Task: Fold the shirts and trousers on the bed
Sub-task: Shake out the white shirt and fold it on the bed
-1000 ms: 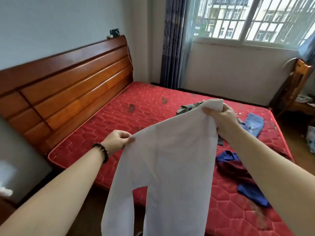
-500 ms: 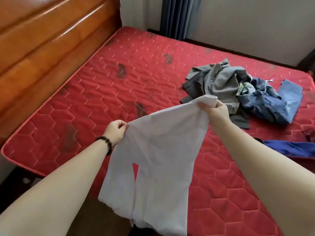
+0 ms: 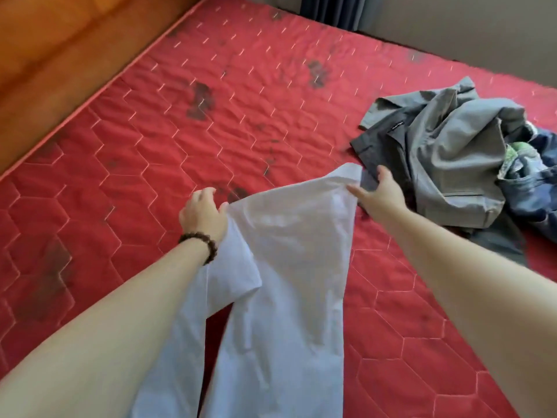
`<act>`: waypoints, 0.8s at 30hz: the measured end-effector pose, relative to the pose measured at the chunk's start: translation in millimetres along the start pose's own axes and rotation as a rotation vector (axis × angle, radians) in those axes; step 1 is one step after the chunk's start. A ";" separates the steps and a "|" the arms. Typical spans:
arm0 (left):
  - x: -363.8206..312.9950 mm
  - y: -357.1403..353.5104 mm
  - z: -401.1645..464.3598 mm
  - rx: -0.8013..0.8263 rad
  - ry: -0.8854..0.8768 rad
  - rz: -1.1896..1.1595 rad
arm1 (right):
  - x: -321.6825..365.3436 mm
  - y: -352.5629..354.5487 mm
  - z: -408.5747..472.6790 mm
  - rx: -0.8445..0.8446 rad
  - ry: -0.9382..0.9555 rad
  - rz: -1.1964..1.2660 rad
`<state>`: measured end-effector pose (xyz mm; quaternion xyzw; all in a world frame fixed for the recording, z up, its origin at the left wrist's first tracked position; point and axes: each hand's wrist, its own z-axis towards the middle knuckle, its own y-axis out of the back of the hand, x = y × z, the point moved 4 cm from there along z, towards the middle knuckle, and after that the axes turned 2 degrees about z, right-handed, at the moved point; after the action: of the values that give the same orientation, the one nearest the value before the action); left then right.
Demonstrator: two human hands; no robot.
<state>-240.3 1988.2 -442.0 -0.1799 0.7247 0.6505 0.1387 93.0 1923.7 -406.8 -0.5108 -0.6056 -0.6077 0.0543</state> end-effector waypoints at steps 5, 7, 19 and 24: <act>-29.3 -84.4 -28.9 0.149 -0.403 0.113 | -65.5 -86.1 -10.9 0.116 0.295 -0.379; -36.2 -118.2 -39.5 0.286 -0.500 0.235 | -73.5 -117.1 -18.8 0.128 0.371 -0.480; 15.3 -147.8 -1.7 -0.103 -0.495 0.332 | -106.9 -153.5 -3.9 0.064 0.407 -0.488; 37.6 -122.2 37.0 0.097 -0.176 0.362 | -109.4 -121.2 12.4 -0.038 -0.130 -0.342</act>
<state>-221.3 2011.1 -571.7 0.0177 0.7607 0.6425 0.0906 68.6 1904.6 -567.6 -0.4393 -0.6744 -0.5851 -0.0987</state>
